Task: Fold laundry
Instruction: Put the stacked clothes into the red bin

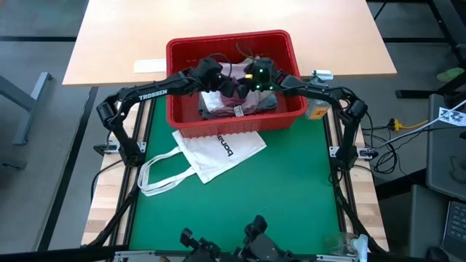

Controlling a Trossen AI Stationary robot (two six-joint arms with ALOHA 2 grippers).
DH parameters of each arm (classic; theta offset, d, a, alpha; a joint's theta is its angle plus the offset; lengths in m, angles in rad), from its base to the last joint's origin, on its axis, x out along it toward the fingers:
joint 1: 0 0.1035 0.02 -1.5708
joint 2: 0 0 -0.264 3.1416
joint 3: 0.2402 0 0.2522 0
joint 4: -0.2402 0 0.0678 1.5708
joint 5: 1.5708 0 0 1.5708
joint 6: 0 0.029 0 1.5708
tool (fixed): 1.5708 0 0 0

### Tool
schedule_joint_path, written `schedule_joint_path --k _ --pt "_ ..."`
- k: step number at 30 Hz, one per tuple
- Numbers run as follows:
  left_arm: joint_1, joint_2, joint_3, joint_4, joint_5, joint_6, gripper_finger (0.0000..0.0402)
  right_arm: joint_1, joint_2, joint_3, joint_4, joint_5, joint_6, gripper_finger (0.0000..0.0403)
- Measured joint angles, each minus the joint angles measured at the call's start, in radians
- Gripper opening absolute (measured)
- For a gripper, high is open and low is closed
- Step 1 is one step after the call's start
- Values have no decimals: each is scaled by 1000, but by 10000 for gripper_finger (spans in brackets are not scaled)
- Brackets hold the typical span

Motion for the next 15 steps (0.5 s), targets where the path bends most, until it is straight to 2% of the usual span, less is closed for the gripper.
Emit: schedule_joint_path --k 6,15 --pt "4 59 0 -28 -53 4 39 25 51 0 3 148 -41 185" --pt "22 90 0 -47 -68 5 39 22 94 0 11 158 -41 185"
